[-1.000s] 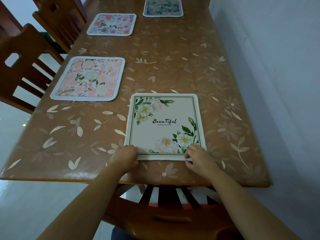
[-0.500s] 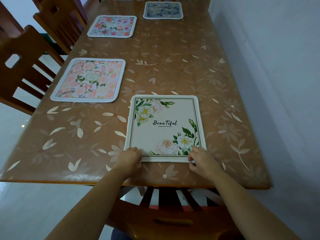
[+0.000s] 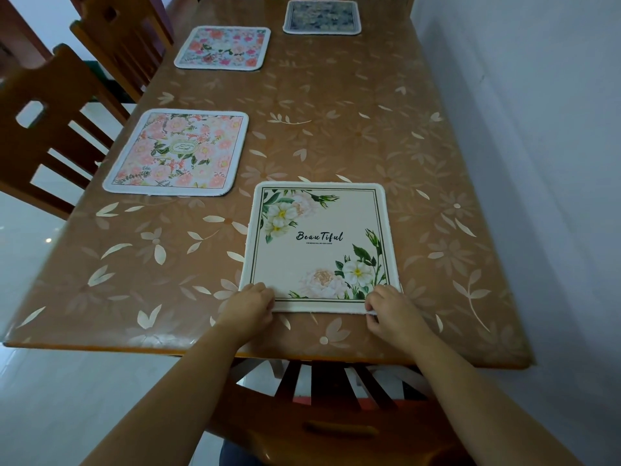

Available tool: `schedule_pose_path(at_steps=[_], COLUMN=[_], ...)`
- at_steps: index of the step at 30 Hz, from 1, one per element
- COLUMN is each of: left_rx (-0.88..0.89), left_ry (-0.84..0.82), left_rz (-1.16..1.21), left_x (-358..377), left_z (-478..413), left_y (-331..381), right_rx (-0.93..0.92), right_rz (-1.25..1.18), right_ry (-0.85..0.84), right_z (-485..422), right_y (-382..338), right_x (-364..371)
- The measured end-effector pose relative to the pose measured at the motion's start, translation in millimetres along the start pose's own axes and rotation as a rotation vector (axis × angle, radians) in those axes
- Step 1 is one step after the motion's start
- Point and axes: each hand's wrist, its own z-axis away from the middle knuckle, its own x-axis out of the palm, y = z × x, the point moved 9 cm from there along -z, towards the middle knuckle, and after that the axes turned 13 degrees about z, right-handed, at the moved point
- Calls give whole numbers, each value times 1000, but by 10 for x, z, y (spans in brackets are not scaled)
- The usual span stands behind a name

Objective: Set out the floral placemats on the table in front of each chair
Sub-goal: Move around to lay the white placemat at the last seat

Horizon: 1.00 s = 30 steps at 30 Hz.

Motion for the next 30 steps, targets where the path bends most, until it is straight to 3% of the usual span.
schedule_pose_path(at_steps=[11, 30], left_rx=[-8, 7], left_ry=[-28, -15], left_rz=[58, -31], left_x=[13, -6], left_z=[-9, 14], left_y=[-38, 57], right_rx=[27, 6], right_rz=[6, 49], right_ry=[-127, -69], right_z=[-3, 68], right_y=[34, 87], right_x=[57, 7])
